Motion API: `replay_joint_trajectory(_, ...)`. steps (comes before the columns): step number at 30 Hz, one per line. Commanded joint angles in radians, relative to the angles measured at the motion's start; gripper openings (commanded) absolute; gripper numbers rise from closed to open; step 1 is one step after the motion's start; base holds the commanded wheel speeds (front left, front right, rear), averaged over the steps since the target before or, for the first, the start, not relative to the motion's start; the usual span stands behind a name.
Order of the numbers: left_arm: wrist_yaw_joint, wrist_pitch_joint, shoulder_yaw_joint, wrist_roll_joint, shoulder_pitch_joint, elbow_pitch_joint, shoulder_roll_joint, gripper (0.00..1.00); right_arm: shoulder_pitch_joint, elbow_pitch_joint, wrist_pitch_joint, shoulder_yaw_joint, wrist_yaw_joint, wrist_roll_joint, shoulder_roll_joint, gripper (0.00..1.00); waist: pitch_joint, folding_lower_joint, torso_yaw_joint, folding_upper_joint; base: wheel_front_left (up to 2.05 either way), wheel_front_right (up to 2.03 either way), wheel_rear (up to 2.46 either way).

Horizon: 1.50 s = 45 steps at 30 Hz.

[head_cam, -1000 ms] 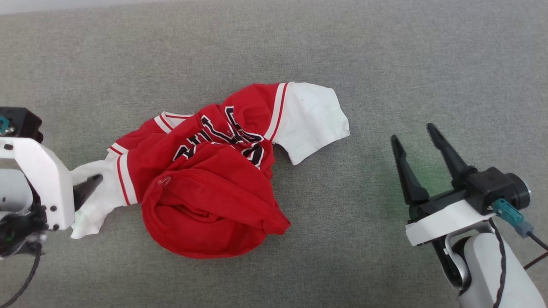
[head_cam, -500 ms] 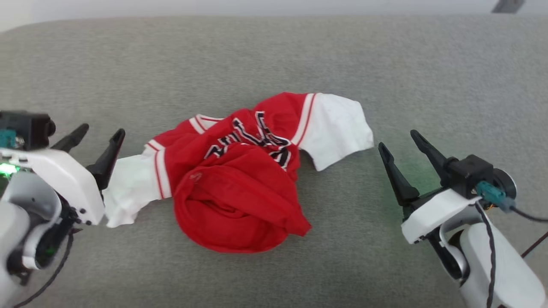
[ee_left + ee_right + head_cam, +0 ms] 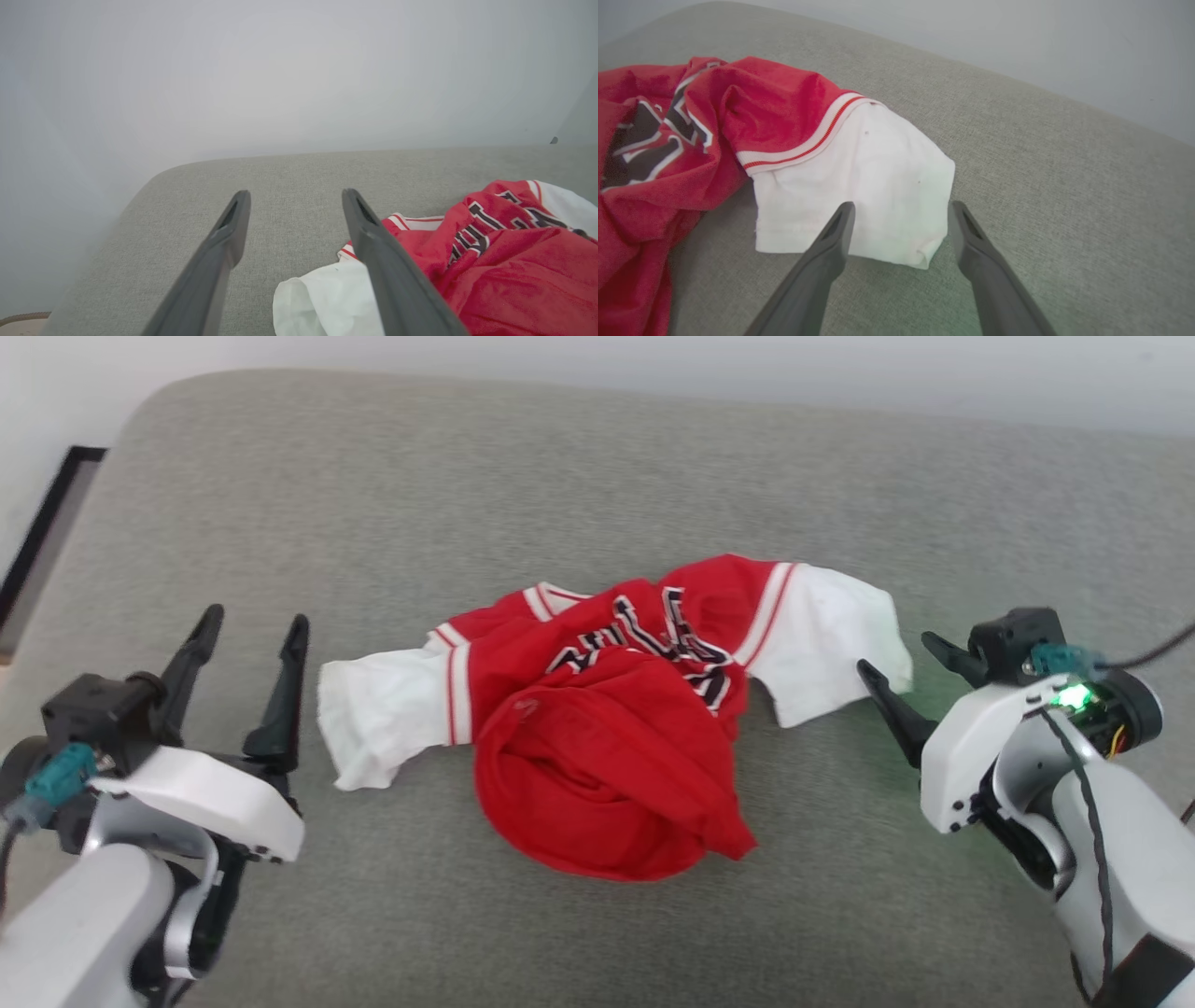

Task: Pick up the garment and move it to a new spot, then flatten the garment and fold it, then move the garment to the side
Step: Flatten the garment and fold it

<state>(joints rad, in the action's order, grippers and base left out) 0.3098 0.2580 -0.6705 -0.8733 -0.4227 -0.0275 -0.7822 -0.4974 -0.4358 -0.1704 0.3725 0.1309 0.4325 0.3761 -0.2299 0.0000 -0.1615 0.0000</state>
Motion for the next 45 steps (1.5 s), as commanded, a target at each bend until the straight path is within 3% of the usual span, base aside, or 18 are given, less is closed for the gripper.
replay_joint_trajectory(1,0.007,0.007,0.022,0.018,0.018,0.011,0.018,1.0,-0.012,-0.011,-0.023,0.005,0.0,0.011,0.005,1.0,0.006,0.0,-0.024,0.0,0.0,0.0,0.0)
replay_joint_trajectory(8,-0.027,0.008,0.202,0.175,0.162,0.058,0.166,1.0,-0.071,-0.077,-0.2,0.046,0.0,0.06,0.037,1.0,0.013,0.0,-0.088,0.0,0.0,0.0,0.0)
replay_joint_trajectory(21,-0.195,0.009,0.483,0.416,0.362,0.07,0.443,1.0,-0.178,-0.29,-0.496,0.146,0.0,0.112,0.029,1.0,0.025,0.0,-0.15,0.0,0.0,0.0,0.0)
replay_joint_trajectory(22,-0.209,0.009,0.501,0.429,0.369,0.068,0.464,1.0,-0.182,-0.29,-0.505,0.17,0.0,0.103,0.033,0.13,0.026,0.0,-0.152,0.0,0.0,0.0,0.0)
replay_joint_trajectory(23,-0.209,0.009,0.501,0.429,0.369,0.068,0.464,1.0,-0.182,-0.29,-0.505,0.17,0.0,0.103,0.033,0.13,0.026,0.0,-0.152,0.0,0.0,0.0,0.0)
replay_joint_trajectory(24,-0.223,0.009,0.519,0.443,0.376,0.065,0.481,1.0,-0.187,-0.293,-0.511,0.18,0.0,0.118,0.034,0.0,0.027,0.0,-0.153,0.0,0.0,0.0,0.0)
replay_joint_trajectory(30,-0.298,0.009,0.621,0.507,0.409,0.064,0.567,1.0,-0.196,-0.232,-0.523,0.227,0.0,0.185,0.083,0.0,0.038,0.0,-0.135,0.0,0.0,0.0,0.0)
replay_joint_trajectory(36,-0.354,0.009,0.713,0.559,0.44,0.075,0.623,1.0,-0.139,-0.053,-0.556,0.259,0.0,0.267,0.19,0.0,0.042,0.0,-0.092,0.0,0.0,0.0,0.0)
replay_joint_trajectory(45,-0.405,0.009,0.785,0.611,0.439,0.071,0.667,1.0,0.104,0.184,-0.668,0.152,0.0,0.342,0.356,0.0,0.031,0.0,-0.043,0.0,0.0,0.0,0.0)
